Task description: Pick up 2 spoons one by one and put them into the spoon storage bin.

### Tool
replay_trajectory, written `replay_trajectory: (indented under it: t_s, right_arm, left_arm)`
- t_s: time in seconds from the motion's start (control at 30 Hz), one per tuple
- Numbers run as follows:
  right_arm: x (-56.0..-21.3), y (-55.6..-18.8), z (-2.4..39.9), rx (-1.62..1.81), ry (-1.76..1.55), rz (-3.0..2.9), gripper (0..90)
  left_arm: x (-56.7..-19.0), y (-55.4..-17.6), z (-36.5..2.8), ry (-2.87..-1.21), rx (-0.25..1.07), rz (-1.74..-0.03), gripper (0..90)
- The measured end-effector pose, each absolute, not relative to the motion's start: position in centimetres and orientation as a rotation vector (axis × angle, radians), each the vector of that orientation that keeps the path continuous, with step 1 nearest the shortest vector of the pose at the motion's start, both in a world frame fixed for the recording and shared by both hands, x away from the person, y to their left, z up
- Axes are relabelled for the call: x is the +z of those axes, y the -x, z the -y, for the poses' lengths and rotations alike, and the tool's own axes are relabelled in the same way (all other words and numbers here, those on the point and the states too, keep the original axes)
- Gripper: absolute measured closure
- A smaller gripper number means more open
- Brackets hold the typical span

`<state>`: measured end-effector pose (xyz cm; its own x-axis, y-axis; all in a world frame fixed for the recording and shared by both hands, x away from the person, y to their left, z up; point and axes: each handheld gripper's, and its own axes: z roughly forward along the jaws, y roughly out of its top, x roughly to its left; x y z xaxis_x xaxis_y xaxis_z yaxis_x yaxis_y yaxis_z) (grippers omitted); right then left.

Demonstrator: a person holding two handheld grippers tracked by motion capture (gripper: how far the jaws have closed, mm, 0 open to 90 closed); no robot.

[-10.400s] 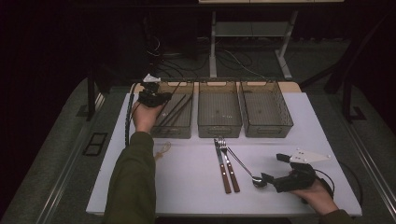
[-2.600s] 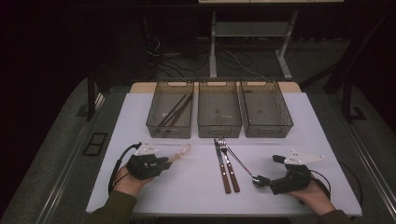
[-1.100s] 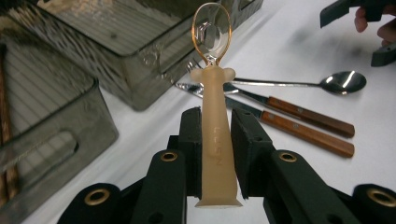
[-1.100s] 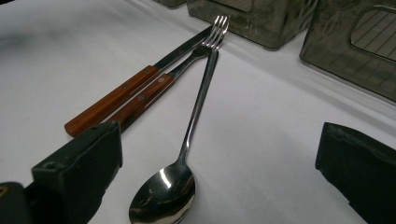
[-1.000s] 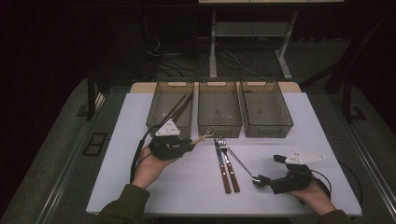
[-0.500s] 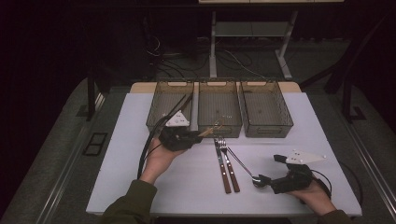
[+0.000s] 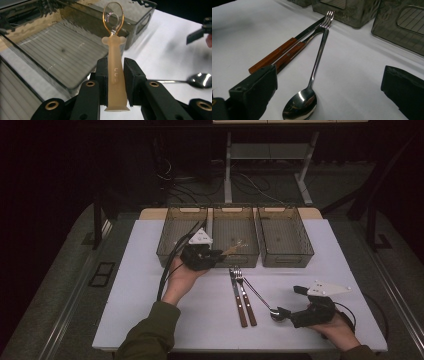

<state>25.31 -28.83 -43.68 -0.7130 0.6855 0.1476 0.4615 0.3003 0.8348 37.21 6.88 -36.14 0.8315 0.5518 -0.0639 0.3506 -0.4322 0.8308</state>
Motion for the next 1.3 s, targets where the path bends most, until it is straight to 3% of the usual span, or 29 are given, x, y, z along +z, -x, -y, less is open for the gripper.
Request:
replay_trajectory:
  t_s: [0.7,1.03,1.3]
  right_arm:
    - [-43.6,-25.2,28.8,1.377,-1.038,-2.336,0.8]
    - [-43.6,-25.2,28.8,1.378,-1.031,-2.336,0.8]
    - [-43.5,-25.1,28.8,1.378,-1.031,-2.337,0.8]
  left_arm:
    - [-37.8,-43.0,-3.9,-2.121,0.322,-0.790,73.7]
    - [-39.1,-43.9,-3.9,-2.151,0.317,-0.865,73.3]
    - [-38.8,-43.8,-4.1,-2.114,0.326,-0.871,60.6]
